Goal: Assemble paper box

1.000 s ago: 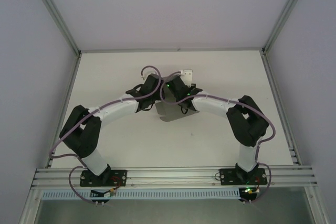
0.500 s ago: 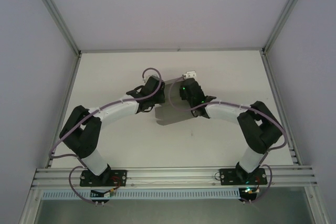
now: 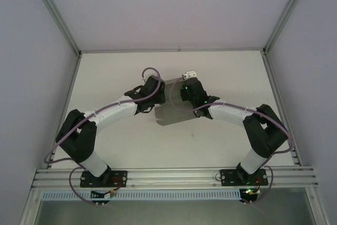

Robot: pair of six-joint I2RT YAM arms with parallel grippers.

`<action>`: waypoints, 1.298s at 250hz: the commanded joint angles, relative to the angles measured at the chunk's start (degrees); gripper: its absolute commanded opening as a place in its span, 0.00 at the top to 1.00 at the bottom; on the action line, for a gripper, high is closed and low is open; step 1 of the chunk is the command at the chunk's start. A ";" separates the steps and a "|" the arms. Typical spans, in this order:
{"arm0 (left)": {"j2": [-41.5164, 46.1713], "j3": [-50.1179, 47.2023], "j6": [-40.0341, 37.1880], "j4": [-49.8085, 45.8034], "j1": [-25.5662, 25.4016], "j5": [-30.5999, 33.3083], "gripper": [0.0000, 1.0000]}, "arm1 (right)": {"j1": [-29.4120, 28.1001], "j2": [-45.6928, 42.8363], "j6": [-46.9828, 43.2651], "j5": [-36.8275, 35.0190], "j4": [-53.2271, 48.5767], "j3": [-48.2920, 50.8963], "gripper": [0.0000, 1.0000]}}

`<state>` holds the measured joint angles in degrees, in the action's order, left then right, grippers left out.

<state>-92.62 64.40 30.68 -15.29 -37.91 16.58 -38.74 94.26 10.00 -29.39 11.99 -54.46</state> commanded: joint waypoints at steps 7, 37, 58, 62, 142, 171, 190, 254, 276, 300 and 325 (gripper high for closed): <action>-2.79 2.60 10.92 -10.52 1.17 14.74 1.00 | 1.82 1.10 10.62 -17.27 -3.21 -1.97 1.00; -6.54 5.11 17.42 -18.64 1.16 25.74 1.00 | 1.74 1.19 15.55 -22.16 -5.51 -2.66 1.00; -8.92 6.41 18.79 -21.23 1.33 26.84 1.00 | 1.74 1.75 17.33 -23.75 -7.29 -3.63 1.00; -9.06 6.37 18.81 -21.12 1.29 26.43 1.00 | 1.72 1.92 17.60 -23.91 -7.54 -3.81 1.00; -6.28 5.08 5.17 -10.25 1.26 15.60 1.00 | 1.80 0.99 14.74 -9.72 -3.07 -2.03 0.89; -5.47 5.29 -0.62 -6.46 1.20 10.34 1.00 | 1.78 -3.13 8.56 9.05 1.50 0.78 0.59; -5.49 6.71 -4.98 -6.01 1.30 7.35 1.00 | 1.81 -6.32 6.30 19.04 0.58 1.73 0.25; -5.81 12.88 -33.37 -12.09 2.04 -8.15 1.00 | 1.75 -22.76 11.50 21.01 -11.07 5.15 0.00; -6.12 16.03 -47.47 -20.51 2.09 -16.14 1.00 | 1.95 -28.68 13.32 15.01 -19.67 5.47 0.00; -6.84 19.53 -63.19 -32.71 1.64 -24.66 1.00 | 2.47 -33.13 15.25 10.58 -30.26 4.75 0.00; -9.03 24.10 -69.04 -41.28 0.47 -20.29 1.00 | 3.23 -35.83 16.54 8.70 -38.13 4.55 0.00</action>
<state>-100.27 83.53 -19.84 -39.75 -36.36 0.36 -36.38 60.69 23.20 -15.46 -10.46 -49.93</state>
